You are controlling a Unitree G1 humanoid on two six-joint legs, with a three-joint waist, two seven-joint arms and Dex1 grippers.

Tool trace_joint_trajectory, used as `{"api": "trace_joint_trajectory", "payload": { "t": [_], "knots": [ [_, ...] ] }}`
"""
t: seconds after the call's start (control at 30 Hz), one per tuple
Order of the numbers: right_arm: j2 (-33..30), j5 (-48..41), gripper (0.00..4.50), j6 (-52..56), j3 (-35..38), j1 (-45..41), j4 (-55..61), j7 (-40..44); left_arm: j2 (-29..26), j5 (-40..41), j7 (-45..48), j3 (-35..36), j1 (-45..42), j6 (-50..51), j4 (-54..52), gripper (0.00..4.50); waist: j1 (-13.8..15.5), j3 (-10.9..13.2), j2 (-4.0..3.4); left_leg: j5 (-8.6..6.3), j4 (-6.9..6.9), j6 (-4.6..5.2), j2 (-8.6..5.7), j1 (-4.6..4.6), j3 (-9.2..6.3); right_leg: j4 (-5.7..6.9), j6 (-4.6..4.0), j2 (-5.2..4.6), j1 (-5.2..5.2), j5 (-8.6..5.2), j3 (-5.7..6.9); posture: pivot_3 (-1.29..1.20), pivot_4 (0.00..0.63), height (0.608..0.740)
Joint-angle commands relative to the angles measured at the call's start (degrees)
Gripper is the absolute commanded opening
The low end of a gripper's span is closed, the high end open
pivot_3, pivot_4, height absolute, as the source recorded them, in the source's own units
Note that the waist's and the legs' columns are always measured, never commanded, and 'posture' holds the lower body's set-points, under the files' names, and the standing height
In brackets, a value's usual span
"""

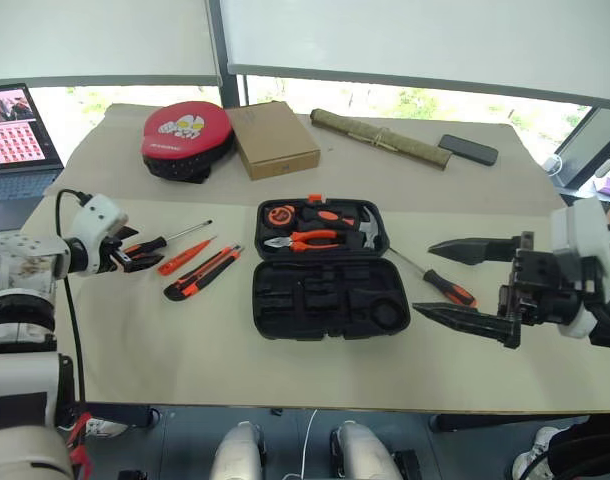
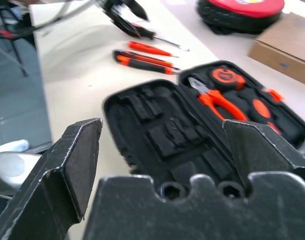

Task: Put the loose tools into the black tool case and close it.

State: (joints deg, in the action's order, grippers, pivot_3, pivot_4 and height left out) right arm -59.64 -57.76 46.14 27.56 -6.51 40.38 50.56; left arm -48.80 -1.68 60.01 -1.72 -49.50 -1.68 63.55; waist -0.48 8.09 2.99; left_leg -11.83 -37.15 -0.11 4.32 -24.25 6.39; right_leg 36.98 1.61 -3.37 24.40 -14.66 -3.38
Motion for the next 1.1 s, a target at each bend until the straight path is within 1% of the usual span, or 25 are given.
{"api": "trace_joint_trajectory", "payload": {
  "t": [0.03, 0.07, 0.13, 0.17, 0.23, 0.3, 0.37, 0.4, 0.43, 0.5, 0.6, 0.67, 0.77, 0.83, 0.93, 1.0, 1.1],
  "knots": [
    [-0.64, -3.46, 4.49, 0.62, 2.47, -0.10, 2.47, -2.04, 0.68, -2.71, -2.56, -0.93, -3.45, -1.97, 4.89, 4.28, 0.06, 0.02, 0.05, -0.01, -0.05, 0.01, 0.01, -0.02, -0.03, 0.02, 0.00, 0.00, 0.00, 0.00, 0.03, 0.00, 0.150, 0.740],
    [-0.68, -3.87, 4.49, 0.70, 2.91, 0.26, 2.75, -2.39, 1.03, -3.04, -2.67, -0.99, -3.88, -2.03, 5.82, 4.28, 0.12, 0.02, 0.05, -0.01, -0.11, 0.01, 0.01, -0.02, -0.06, 0.05, 0.00, -0.01, -0.03, 0.00, 0.06, 0.00, 0.150, 0.740],
    [-0.77, -4.29, 4.50, 0.75, 3.70, 1.09, 3.25, -2.85, 1.54, -3.82, -3.10, -1.20, -4.60, -1.53, 7.30, 3.77, 0.22, 0.01, 0.06, -0.01, -0.18, 0.01, 0.01, -0.02, -0.08, 0.10, 0.01, -0.02, -0.06, 0.00, 0.07, 0.00, 0.150, 0.740],
    [-0.79, -4.45, 4.50, 0.75, 4.19, 1.58, 3.49, -3.02, 1.69, -4.05, -2.88, -1.20, -4.87, -1.22, 7.79, 3.62, 0.30, 0.01, 0.06, -0.01, -0.21, 0.01, 0.01, -0.01, -0.09, 0.11, 0.01, -0.02, -0.08, 0.00, 0.09, 0.00, 0.150, 0.740],
    [-0.88, -4.82, 4.50, 0.69, 4.96, 2.41, 3.80, -3.34, 1.89, -4.39, -2.50, -1.15, -5.36, -0.64, 8.55, 2.71, 0.37, 0.01, 0.06, -0.01, -0.31, 0.01, 0.02, -0.01, -0.13, 0.16, 0.01, -0.02, -0.11, 0.00, 0.11, 0.00, 0.150, 0.740],
    [-0.95, -5.12, 4.50, 0.54, 5.70, 3.23, 4.08, -3.67, 1.89, -4.71, -1.57, -1.36, -5.64, 0.15, 8.96, 2.12, 0.37, 0.01, 0.06, -0.01, -0.35, 0.01, 0.02, -0.01, -0.15, 0.18, 0.01, -0.02, -0.13, 0.00, 0.12, 0.00, 0.150, 0.740],
    [-0.95, -5.07, 4.50, 0.27, 6.12, 3.97, 4.21, -3.79, 1.82, -5.00, -0.01, -1.66, -5.63, 0.65, 9.00, 1.34, 0.31, 0.01, 0.06, -0.01, -0.40, 0.02, 0.03, -0.01, -0.16, 0.21, 0.01, -0.01, -0.14, 0.01, 0.13, 0.00, 0.150, 0.740],
    [-0.83, -4.69, 4.50, 0.08, 6.33, 4.58, 4.19, -3.63, 1.73, -4.77, 1.12, -1.49, -5.60, 0.98, 8.87, 1.01, 0.32, 0.01, 0.06, -0.01, -0.42, 0.02, 0.03, -0.01, -0.17, 0.22, 0.01, -0.01, -0.14, 0.01, 0.13, 0.00, 0.150, 0.740],
    [-0.72, -4.28, 4.50, -0.12, 6.54, 5.17, 4.16, -3.43, 1.65, -4.45, 1.73, -1.18, -5.63, 1.27, 8.73, 0.89, 0.35, 0.01, 0.06, -0.01, -0.44, 0.02, 0.03, -0.02, -0.17, 0.22, 0.01, -0.01, -0.14, 0.01, 0.13, 0.00, 0.150, 0.740],
    [-0.69, -3.89, 4.50, -0.38, 6.77, 5.91, 4.19, -3.38, 1.49, -4.01, 2.01, -0.60, -5.75, 1.57, 8.52, 0.89, 0.35, 0.01, 0.06, -0.04, -0.51, 0.07, 0.03, -0.04, -0.19, 0.22, 0.02, -0.01, -0.16, 0.01, 0.15, 0.00, 0.150, 0.740],
    [0.08, -3.19, 4.50, -0.42, 7.80, 7.95, 3.79, -3.65, 1.56, 1.43, 5.36, 4.07, -7.85, 1.52, 4.81, 0.89, 0.38, 0.03, 0.10, -0.06, -0.59, 0.09, 0.03, -0.11, -0.20, 0.22, 0.06, -0.02, -0.16, 0.02, 0.17, 0.00, 0.150, 0.740],
    [0.58, -2.96, 4.50, -0.62, 8.01, 9.07, 3.74, -3.96, 2.03, 3.90, 8.16, 5.63, -8.82, 2.52, 1.07, 0.89, 0.45, 0.07, 0.18, -0.05, -0.65, 0.09, 0.05, -0.20, -0.25, 0.22, 0.06, -0.01, -0.13, 0.03, 0.24, 0.00, 0.150, 0.740],
    [1.09, -2.69, 4.50, -0.69, 7.89, 10.63, 4.01, -3.89, 3.56, 8.63, 14.87, 6.01, -7.48, 7.00, -11.91, 0.89, 1.11, 0.07, 0.22, -0.05, -0.80, 0.08, 0.05, -0.44, -0.49, 0.20, 0.08, -0.03, -0.13, 0.05, 0.49, 0.00, 0.150, 0.740],
    [1.25, -2.64, 4.50, -0.63, 7.79, 11.37, 4.01, -3.80, 4.48, 10.71, 17.78, 4.92, -5.30, 10.40, -20.86, 0.89, 1.32, 0.07, 0.21, -0.05, -0.89, 0.08, 0.03, -0.53, -0.63, 0.19, 0.10, -0.06, -0.17, 0.06, 0.61, 0.00, 0.150, 0.740],
    [1.27, -0.45, 4.50, -0.84, 7.43, 13.13, 3.36, -3.32, 6.78, 11.63, 21.10, 0.15, -0.30, 12.30, -35.09, 0.89, 1.17, 0.02, 0.10, -0.05, -0.90, 0.09, 0.01, -0.46, -0.69, 0.18, 0.11, -0.06, -0.28, 0.06, 0.61, 0.00, 0.150, 0.740],
    [1.09, 1.37, 4.50, -0.98, 7.45, 13.83, 2.24, -3.33, 8.69, 9.53, 22.06, -4.28, 1.09, 10.58, -40.02, 0.89, 1.17, 0.00, 0.03, -0.05, -0.90, 0.09, 0.00, -0.44, -0.72, 0.20, 0.11, -0.06, -0.28, 0.06, 0.60, 0.00, 0.150, 0.740],
    [1.14, 2.95, 4.50, -0.96, 7.65, 13.99, 0.79, -3.88, 12.36, 6.49, 20.56, -9.42, 0.41, 10.05, -42.97, 0.89, 1.17, 0.01, 0.05, -0.03, -0.94, 0.07, 0.00, -0.43, -0.81, 0.22, 0.10, 0.01, -0.30, 0.07, 0.61, 0.00, 0.150, 0.740]
  ]
}}
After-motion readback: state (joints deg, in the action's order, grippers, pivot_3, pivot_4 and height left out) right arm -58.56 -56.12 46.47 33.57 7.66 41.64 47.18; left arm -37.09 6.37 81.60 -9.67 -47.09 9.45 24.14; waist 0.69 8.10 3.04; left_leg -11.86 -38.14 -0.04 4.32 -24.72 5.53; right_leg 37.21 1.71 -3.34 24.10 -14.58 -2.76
